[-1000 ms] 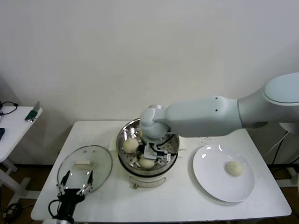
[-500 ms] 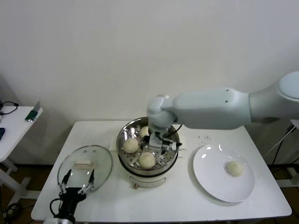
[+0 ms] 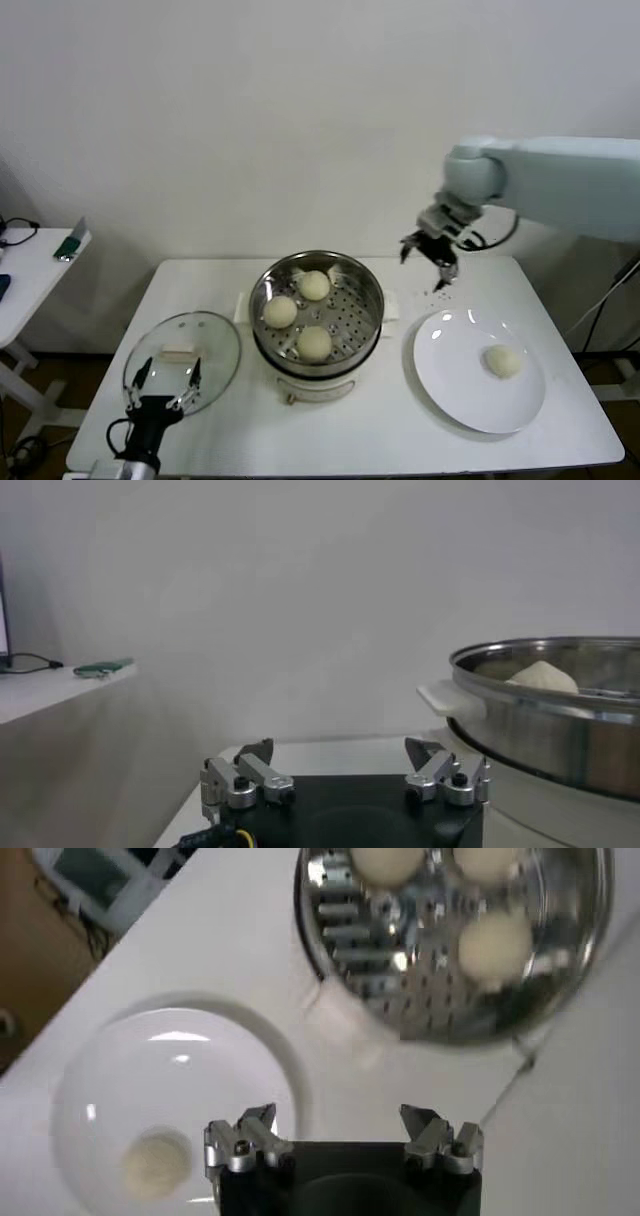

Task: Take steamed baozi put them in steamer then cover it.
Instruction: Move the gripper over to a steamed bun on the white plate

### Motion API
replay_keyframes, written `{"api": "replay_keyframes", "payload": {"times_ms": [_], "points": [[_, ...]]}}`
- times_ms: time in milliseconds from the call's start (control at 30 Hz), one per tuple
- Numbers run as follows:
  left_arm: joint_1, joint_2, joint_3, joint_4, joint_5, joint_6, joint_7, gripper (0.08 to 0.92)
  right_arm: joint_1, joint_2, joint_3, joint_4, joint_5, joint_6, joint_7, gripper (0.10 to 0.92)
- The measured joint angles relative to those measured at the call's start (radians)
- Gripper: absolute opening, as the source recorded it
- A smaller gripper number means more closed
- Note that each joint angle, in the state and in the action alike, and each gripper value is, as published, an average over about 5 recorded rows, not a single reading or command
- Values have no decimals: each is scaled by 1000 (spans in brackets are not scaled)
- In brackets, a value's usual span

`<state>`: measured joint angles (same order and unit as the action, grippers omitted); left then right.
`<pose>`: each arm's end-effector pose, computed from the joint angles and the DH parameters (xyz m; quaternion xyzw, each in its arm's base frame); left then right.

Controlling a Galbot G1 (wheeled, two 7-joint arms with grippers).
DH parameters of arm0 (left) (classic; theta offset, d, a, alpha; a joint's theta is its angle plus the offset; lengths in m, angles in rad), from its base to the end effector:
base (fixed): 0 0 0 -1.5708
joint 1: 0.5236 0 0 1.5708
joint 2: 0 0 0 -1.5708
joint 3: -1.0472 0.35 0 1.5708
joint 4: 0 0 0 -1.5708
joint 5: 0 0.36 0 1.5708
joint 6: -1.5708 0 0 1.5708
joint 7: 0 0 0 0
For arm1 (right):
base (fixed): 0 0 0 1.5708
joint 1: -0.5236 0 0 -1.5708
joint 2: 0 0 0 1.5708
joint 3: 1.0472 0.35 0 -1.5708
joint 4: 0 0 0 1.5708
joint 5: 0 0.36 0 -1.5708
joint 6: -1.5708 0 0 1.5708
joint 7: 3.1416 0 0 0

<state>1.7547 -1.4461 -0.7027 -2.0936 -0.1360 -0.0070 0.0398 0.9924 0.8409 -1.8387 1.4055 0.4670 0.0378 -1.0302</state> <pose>0.1280 0.0763 -0.3226 0.0229 -0.9959 -0.0332 0.0806 0.5347 -0.0869 -0.0124 0.5803 -0.4244 0.6228 0.3087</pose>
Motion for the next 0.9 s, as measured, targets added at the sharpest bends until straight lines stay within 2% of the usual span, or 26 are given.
{"api": "replay_keyframes", "payload": {"times_ms": [400, 900], "points": [[8, -6, -4, 6, 7, 0, 1, 823, -234, -258, 105, -55, -116, -141, 47, 823], [24, -13, 2, 9, 25, -3, 0, 823, -605, -330, 391, -135, -257, -211, 95, 823]]}}
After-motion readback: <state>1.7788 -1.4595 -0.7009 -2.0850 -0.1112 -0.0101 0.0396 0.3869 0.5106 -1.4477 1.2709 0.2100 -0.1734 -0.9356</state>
